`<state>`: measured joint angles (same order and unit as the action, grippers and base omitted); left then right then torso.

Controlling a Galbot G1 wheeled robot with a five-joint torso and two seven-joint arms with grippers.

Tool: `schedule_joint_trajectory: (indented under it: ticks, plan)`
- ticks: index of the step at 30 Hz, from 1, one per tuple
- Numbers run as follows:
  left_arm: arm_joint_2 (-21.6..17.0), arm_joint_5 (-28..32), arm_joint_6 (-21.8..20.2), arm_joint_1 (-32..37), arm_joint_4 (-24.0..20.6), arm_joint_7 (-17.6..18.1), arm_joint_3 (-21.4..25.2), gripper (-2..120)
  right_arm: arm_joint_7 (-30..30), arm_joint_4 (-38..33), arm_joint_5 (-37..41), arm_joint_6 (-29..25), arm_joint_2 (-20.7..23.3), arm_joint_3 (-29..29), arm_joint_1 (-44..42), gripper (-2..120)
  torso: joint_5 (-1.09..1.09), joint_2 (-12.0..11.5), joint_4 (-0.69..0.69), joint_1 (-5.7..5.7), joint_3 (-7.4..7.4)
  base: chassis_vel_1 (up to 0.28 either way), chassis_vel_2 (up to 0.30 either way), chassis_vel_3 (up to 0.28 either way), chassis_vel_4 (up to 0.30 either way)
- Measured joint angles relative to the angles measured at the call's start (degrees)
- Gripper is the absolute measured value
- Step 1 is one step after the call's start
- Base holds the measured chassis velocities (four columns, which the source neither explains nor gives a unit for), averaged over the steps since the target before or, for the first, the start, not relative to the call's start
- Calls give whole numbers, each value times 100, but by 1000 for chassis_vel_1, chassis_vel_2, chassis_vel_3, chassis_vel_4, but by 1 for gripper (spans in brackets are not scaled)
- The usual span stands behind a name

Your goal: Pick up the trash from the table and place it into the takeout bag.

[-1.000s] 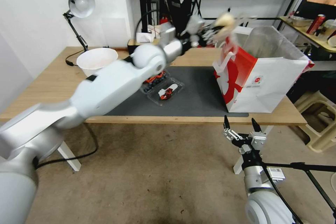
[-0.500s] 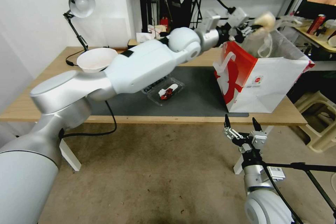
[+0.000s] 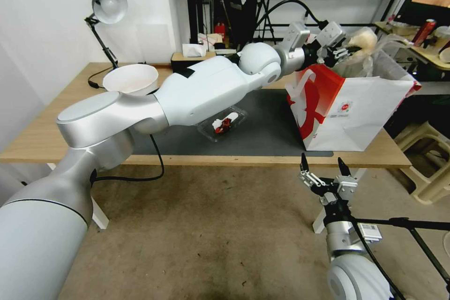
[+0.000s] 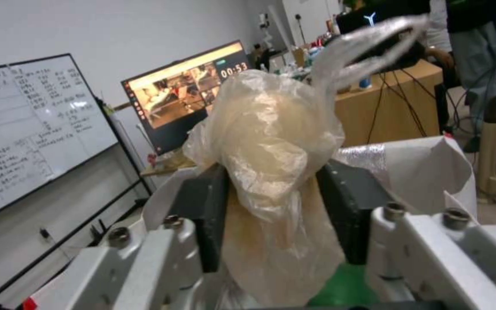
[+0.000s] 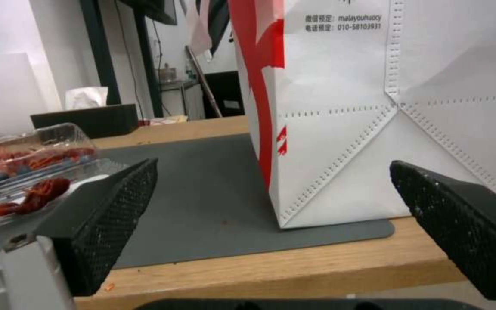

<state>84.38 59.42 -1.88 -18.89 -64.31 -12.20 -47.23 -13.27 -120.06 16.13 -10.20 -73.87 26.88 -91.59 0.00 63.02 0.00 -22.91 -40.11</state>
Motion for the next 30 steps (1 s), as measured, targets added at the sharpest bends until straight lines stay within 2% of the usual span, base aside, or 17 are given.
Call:
schedule_joint_trajectory:
  ticks: [1,3,8,10,11,14,16,24,27,28,29,30]
  plan:
    - [-9,7,0,3,-10,5,16,48,0,0,0,-1,-2,-1,-2,100,1,0,0,0,0,0,0,0,0]
    - [-26,17,-4,11,-23,8,40,51,1,0,0,-3,-3,-1,-4,100,0,0,0,0,0,0,0,0,0]
    - [-103,55,-24,35,-94,36,87,71,1,-2,-5,-7,-6,-5,-14,100,0,0,0,0,0,0,0,0,0]
    - [-112,57,-24,42,-106,44,92,73,1,-2,-7,-7,-8,-6,-13,100,0,0,0,0,0,0,0,0,0]
    - [-147,68,-24,83,-165,109,137,80,1,-3,-14,-7,-16,-10,-12,100,0,0,0,0,0,0,0,0,0]
    - [-190,99,-25,169,-262,225,275,87,1,-12,-18,-7,-26,-13,-11,100,0,0,-1,0,0,0,0,0,0]
    - [-353,211,-24,339,-490,451,561,98,1,-26,-21,-7,-33,-13,-13,100,0,0,-1,0,0,0,0,0,0]
    - [-848,404,-23,734,-887,786,1099,100,1,-46,-25,-6,-29,-2,-35,100,-2,0,1,0,0,0,0,0,0]
    - [-1180,495,-19,1123,-1154,1052,1431,100,0,-56,-33,-1,-26,-5,-38,100,-2,0,0,0,0,0,0,0,0]
    - [-1439,520,-24,1494,-1424,1270,1648,100,-2,-57,-38,7,-20,-11,-37,100,-1,0,1,0,0,0,0,0,0]
    - [-1439,520,-24,1494,-1424,1270,1648,100,-2,-57,-38,7,-20,-11,-37,100,-1,0,1,0,0,0,0,0,0]
    - [-1649,518,-33,1780,-1620,1358,1850,100,-4,-58,-40,11,-14,-12,-37,100,-1,0,0,0,0,0,0,0,0]
